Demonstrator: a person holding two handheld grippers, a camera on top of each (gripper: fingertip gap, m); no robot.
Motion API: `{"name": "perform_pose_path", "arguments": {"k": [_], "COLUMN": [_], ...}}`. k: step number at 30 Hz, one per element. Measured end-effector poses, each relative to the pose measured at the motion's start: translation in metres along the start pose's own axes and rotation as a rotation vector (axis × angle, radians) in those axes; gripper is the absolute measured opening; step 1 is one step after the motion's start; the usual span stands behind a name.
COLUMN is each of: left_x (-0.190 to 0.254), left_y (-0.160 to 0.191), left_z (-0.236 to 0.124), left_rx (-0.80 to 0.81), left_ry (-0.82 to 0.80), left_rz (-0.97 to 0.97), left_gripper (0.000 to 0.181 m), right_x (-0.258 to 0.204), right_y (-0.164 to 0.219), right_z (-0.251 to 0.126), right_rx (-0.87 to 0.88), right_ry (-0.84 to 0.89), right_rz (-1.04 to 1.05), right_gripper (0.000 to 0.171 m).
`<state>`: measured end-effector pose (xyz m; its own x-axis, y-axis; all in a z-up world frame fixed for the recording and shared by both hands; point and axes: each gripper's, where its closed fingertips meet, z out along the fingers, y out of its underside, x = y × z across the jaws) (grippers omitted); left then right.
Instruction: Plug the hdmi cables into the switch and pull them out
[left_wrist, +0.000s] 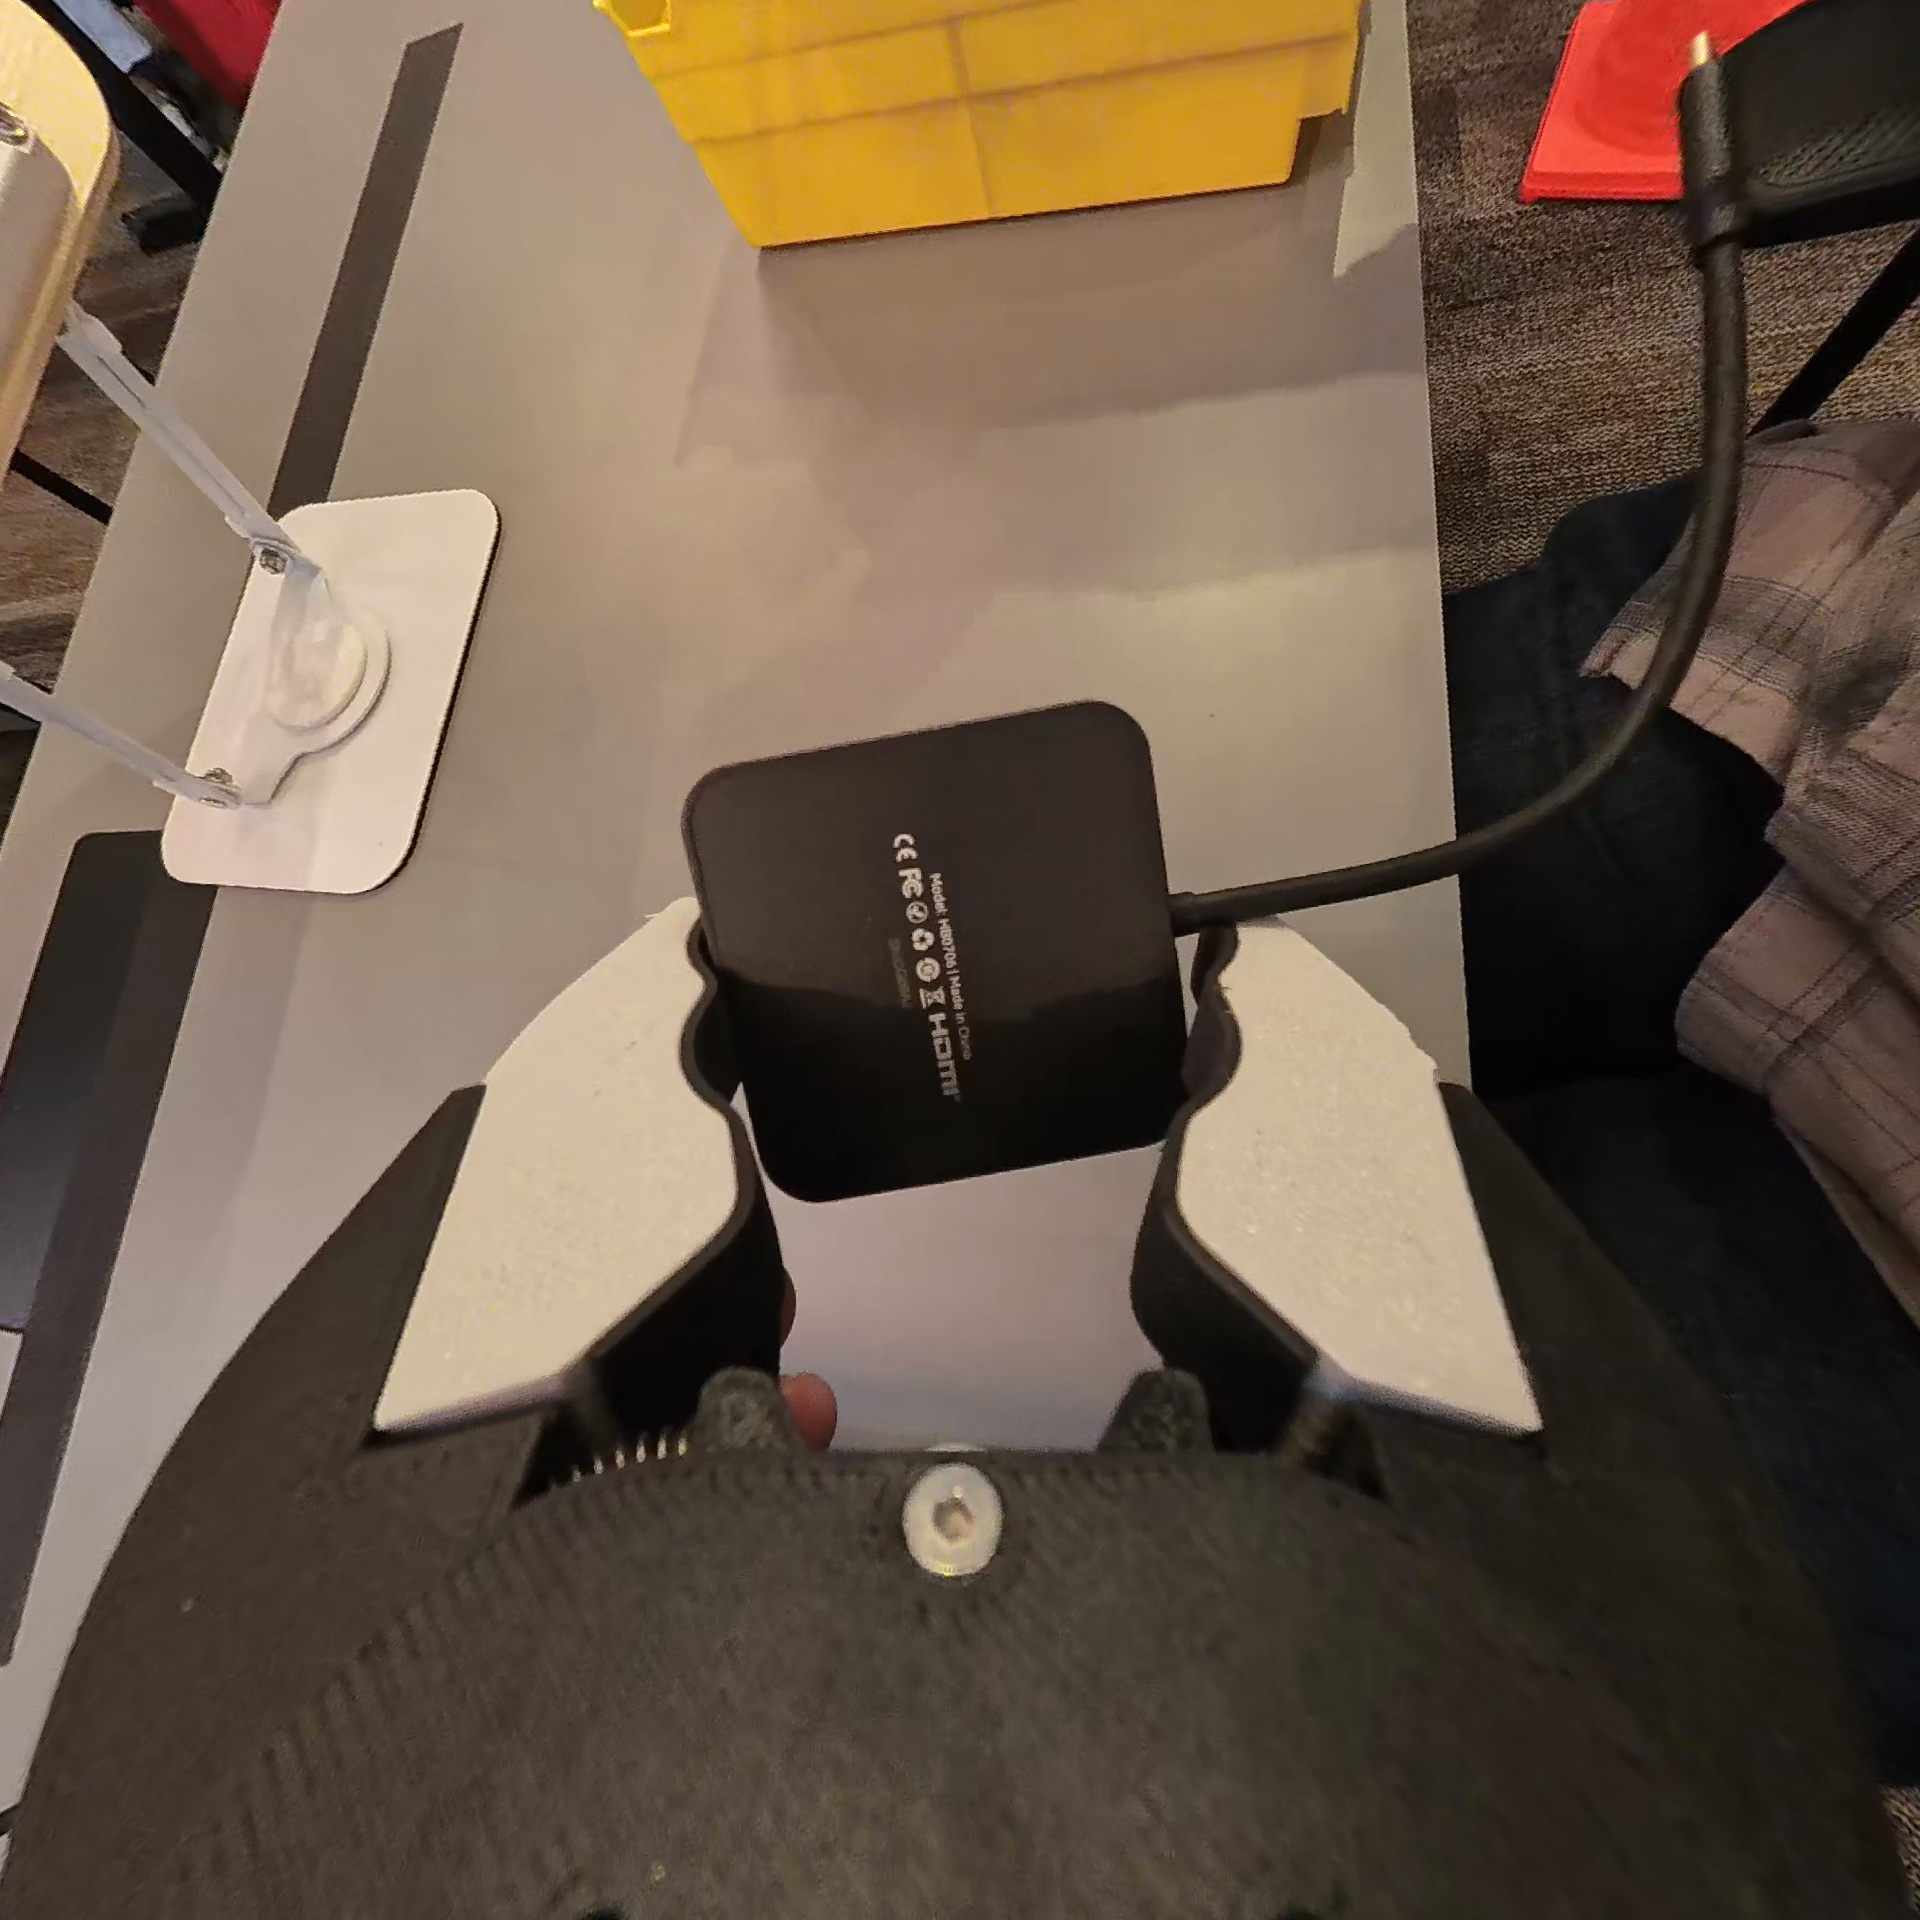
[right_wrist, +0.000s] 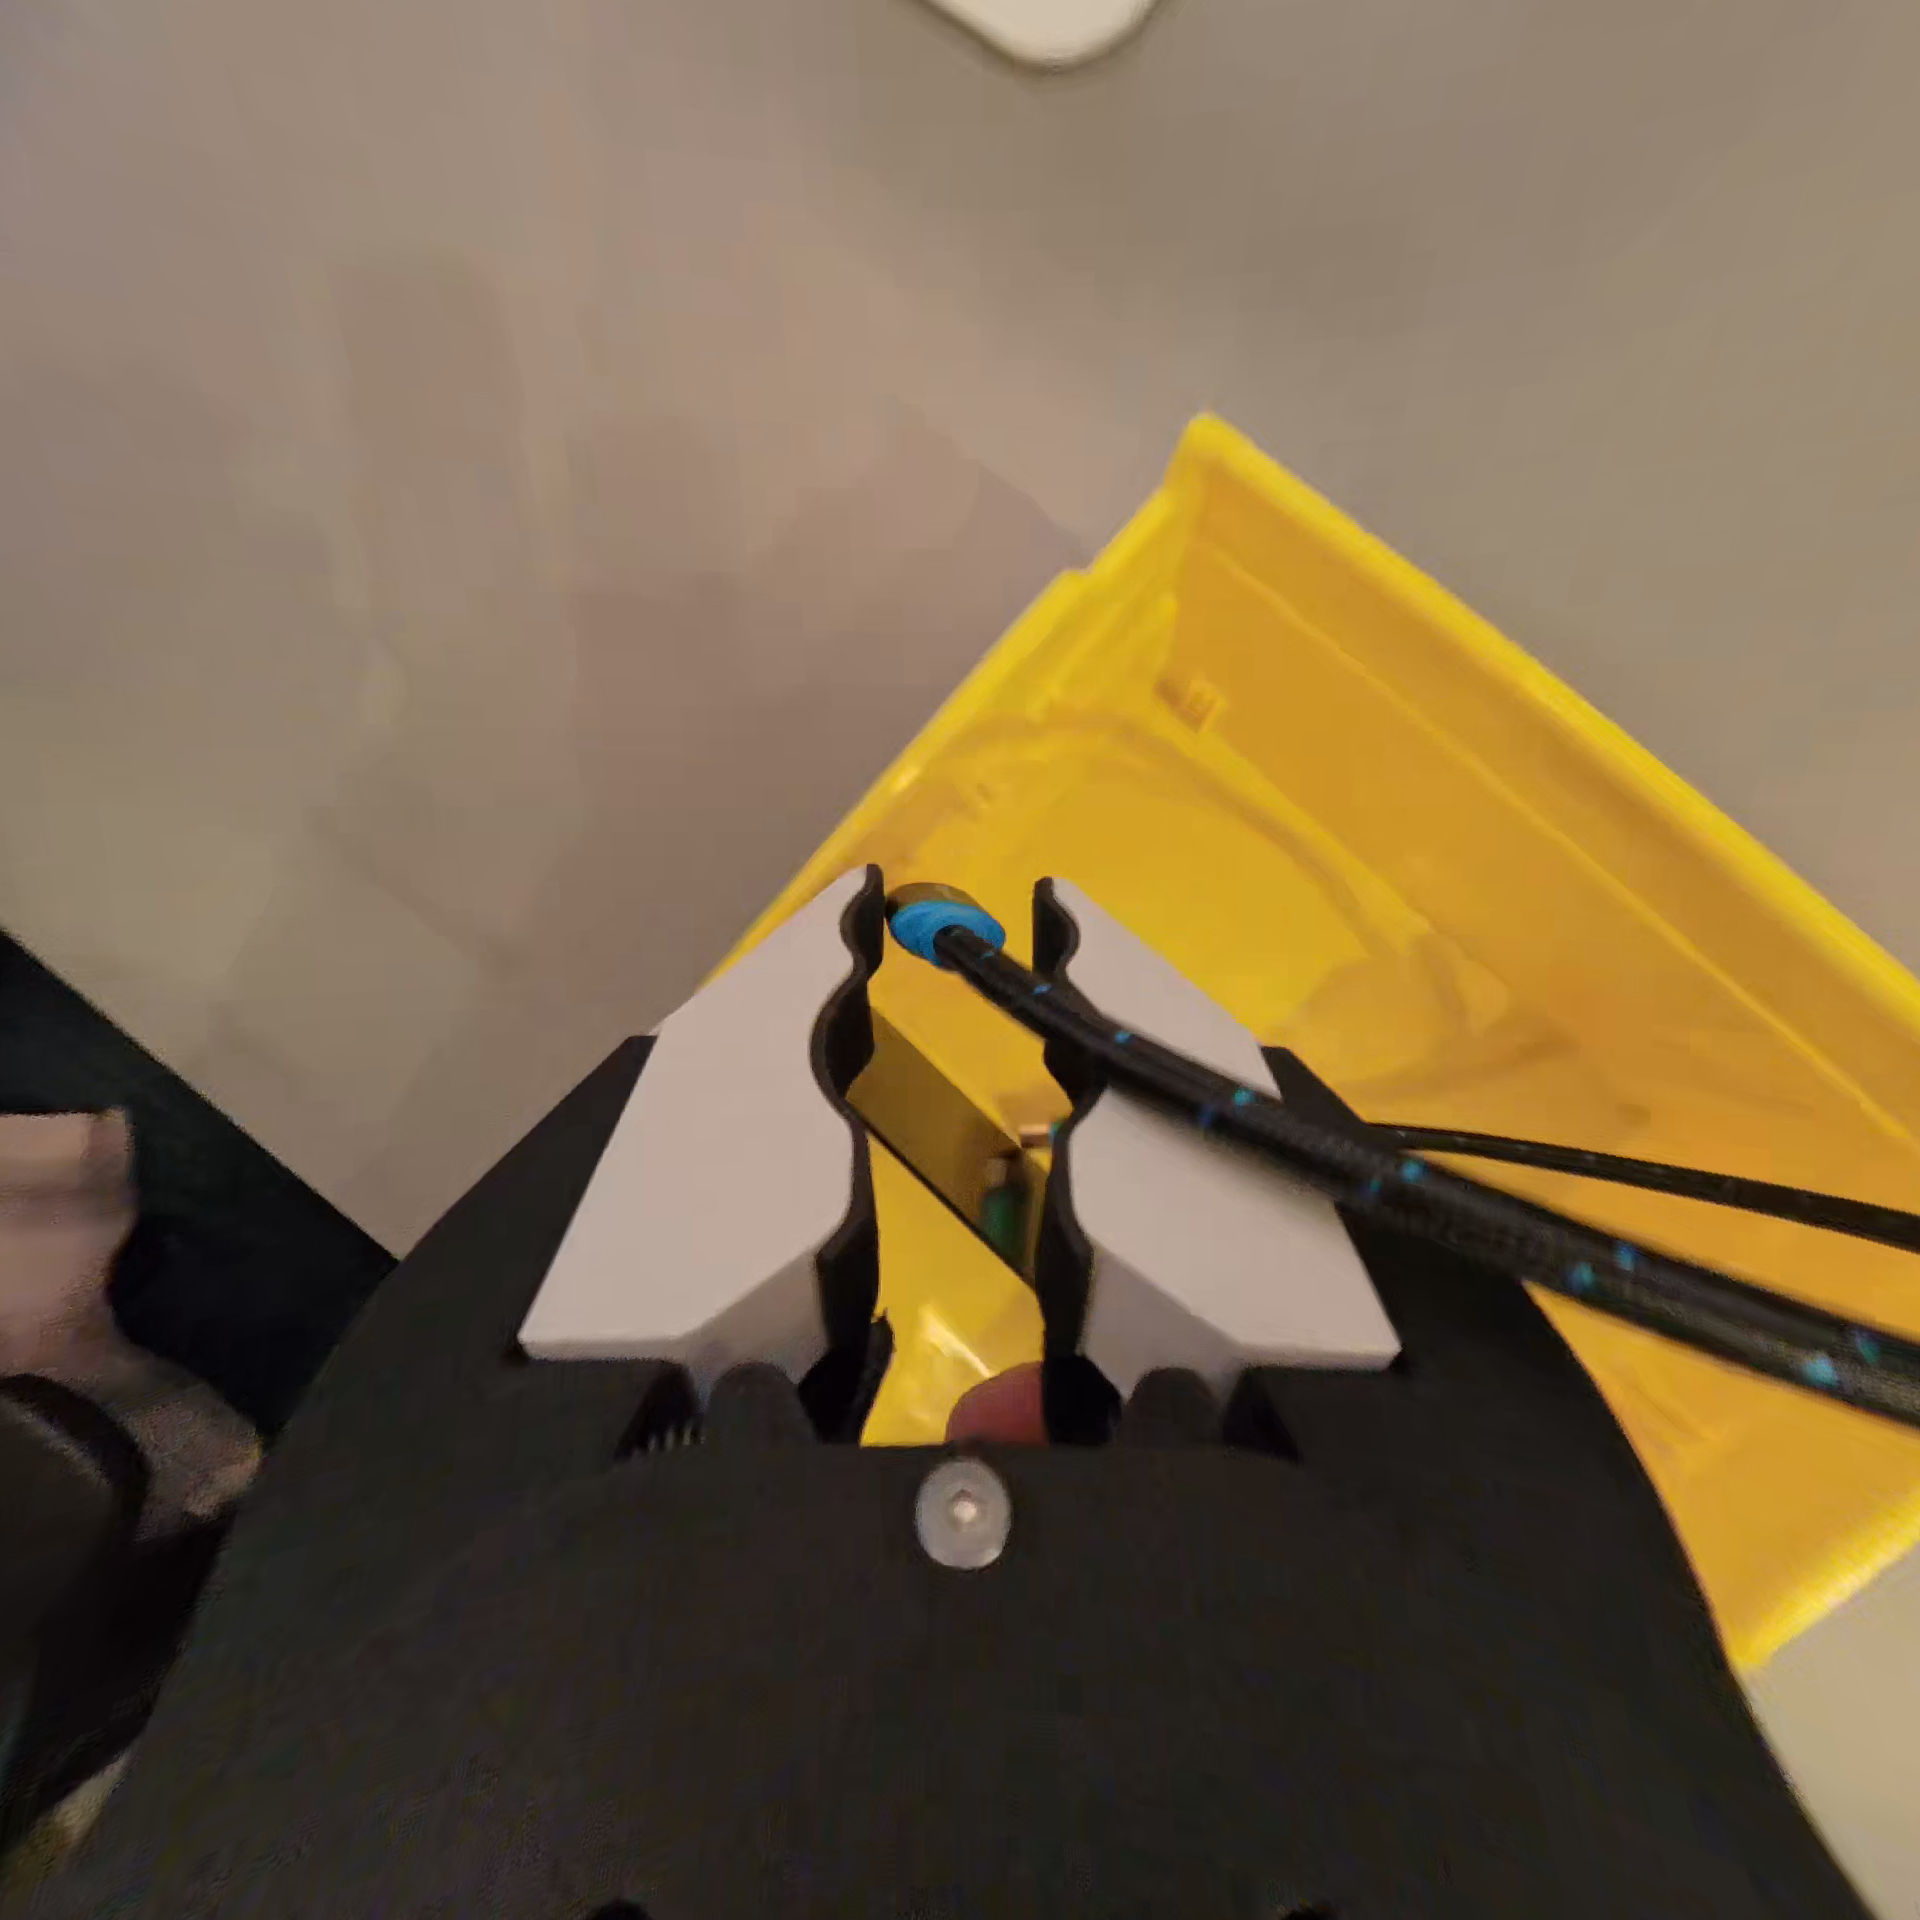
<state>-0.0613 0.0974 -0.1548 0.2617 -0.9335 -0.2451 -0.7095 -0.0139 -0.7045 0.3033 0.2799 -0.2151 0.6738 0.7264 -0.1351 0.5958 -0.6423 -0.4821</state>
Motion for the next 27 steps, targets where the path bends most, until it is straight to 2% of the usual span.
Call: {"name": "perform_pose_path", "arguments": {"k": [3, 5, 10, 13, 18, 22, 27], "left_x": [0.001, 0.002, 0.001, 0.000, -0.001, 0.000, 0.006], "left_y": [0.000, 0.001, 0.002, 0.002, 0.002, 0.000, -0.001], "left_z": [0.000, 0.001, 0.000, -0.001, -0.003, -0.001, 0.003], "left_rx": [-0.002, -0.003, 0.000, 0.001, 0.003, 0.008, 0.005], "left_ry": [0.005, 0.008, 0.007, 0.006, 0.000, 0.010, 0.029], "left_rz": [0.000, 0.002, 0.001, 0.000, 0.000, 0.002, 0.016], "left_gripper": [0.084, 0.084, 0.084, 0.084, 0.084, 0.084, 0.084], "right_x": [0.005, 0.003, -0.004, -0.013, -0.039, -0.067, -0.063], "right_y": [0.004, -0.008, -0.026, -0.041, -0.051, -0.029, 0.021], "right_z": [0.007, 0.006, -0.005, -0.033, -0.105, -0.139, -0.119], "right_rx": [-0.080, -0.035, 0.085, 0.202, 0.345, 0.325, 0.243], "right_ry": [0.026, 0.017, 0.031, 0.063, 0.129, 0.119, 0.079], "right_rz": [-0.040, -0.068, -0.122, -0.154, -0.203, -0.204, -0.072], "right_gripper": [0.029, 0.020, 0.019, 0.018, 0.018, 0.018, 0.018]}}
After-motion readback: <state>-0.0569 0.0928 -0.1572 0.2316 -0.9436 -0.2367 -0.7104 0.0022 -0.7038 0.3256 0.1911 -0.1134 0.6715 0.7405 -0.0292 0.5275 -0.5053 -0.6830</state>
